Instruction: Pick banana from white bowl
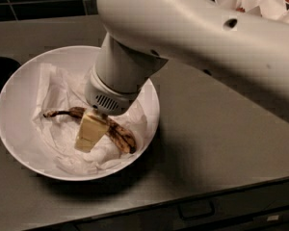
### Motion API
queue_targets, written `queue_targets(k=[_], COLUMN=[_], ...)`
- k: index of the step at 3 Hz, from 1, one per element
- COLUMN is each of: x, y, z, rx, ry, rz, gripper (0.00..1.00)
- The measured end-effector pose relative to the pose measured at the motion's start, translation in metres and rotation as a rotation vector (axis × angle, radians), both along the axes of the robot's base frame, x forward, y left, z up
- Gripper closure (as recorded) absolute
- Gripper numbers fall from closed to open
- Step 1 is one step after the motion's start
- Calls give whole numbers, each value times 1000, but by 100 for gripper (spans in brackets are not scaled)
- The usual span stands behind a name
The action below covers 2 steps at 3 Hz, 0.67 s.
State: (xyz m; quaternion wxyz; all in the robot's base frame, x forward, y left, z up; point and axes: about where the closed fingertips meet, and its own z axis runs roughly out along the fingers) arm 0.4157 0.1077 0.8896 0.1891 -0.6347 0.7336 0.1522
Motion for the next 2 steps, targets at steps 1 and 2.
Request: queue_targets(k=[1,2], x=[2,4], y=[-2,-3], z=[-7,-15], rx=[-14,-62], ry=[8,22], rz=[-8,-17], gripper=[29,30])
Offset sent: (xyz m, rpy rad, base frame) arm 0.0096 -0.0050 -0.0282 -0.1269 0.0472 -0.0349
